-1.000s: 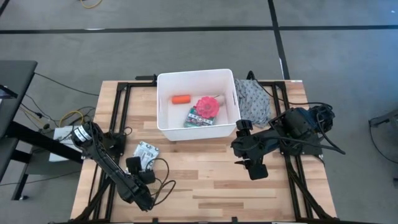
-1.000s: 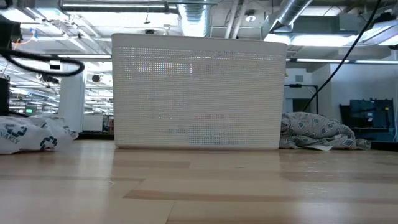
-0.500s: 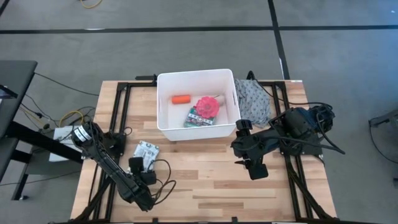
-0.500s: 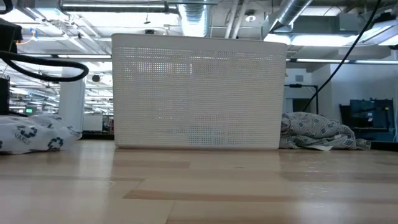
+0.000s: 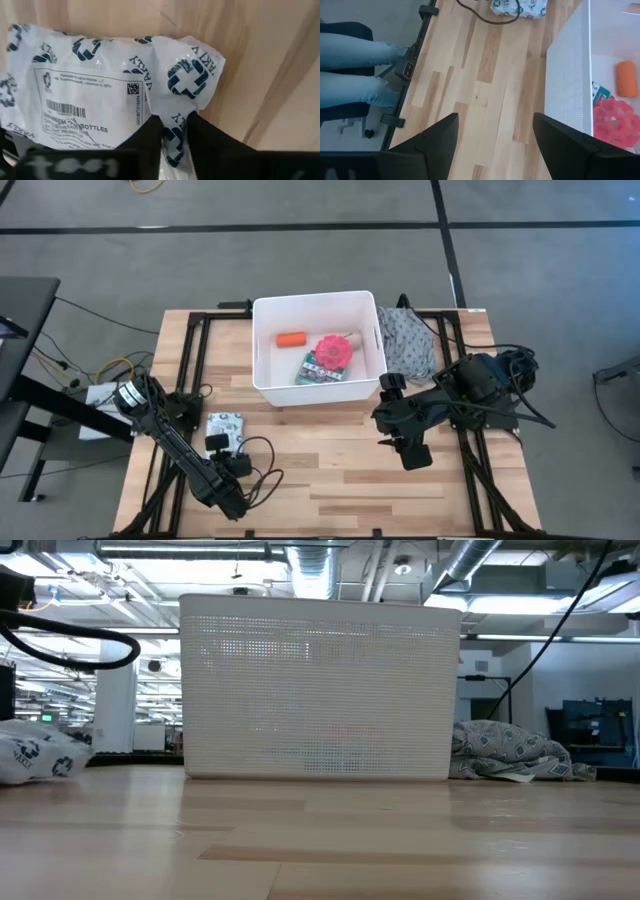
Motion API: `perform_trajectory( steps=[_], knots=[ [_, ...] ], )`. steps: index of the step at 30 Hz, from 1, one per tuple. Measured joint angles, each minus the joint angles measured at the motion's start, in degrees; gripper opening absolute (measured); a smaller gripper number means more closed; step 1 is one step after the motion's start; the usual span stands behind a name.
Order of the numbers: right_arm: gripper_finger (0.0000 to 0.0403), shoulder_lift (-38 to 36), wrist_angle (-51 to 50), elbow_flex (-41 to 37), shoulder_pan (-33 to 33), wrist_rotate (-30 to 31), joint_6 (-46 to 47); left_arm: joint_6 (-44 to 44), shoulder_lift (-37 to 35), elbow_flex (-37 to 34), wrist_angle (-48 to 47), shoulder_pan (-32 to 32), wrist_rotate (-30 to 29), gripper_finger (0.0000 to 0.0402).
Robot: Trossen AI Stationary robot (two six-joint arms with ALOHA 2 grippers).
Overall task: Pick & place medical supplies in basket/bin
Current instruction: Put the mailer bag into the white bin
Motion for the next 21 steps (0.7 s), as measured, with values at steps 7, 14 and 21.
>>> perform_trajectory(
  steps=[7,14,21],
  knots=[
    [0.0249,0.0,0.0,0.0,0.0,0.0,0.0,-7.4,-0.1,0.1,-0.2,0.6,-0.5,0.0022],
    [0.0249,0.0,0.0,0.0,0.0,0.1,0.0,-9.7,0.3,3.5,-1.8,0.7,-6.7,0.0008],
    [0.0249,-0.1,0.0,0.0,-0.1,0.2,-0.4,-14.8,0.4,14.0,-13.7,0.7,-22.9,0.0003]
  ],
)
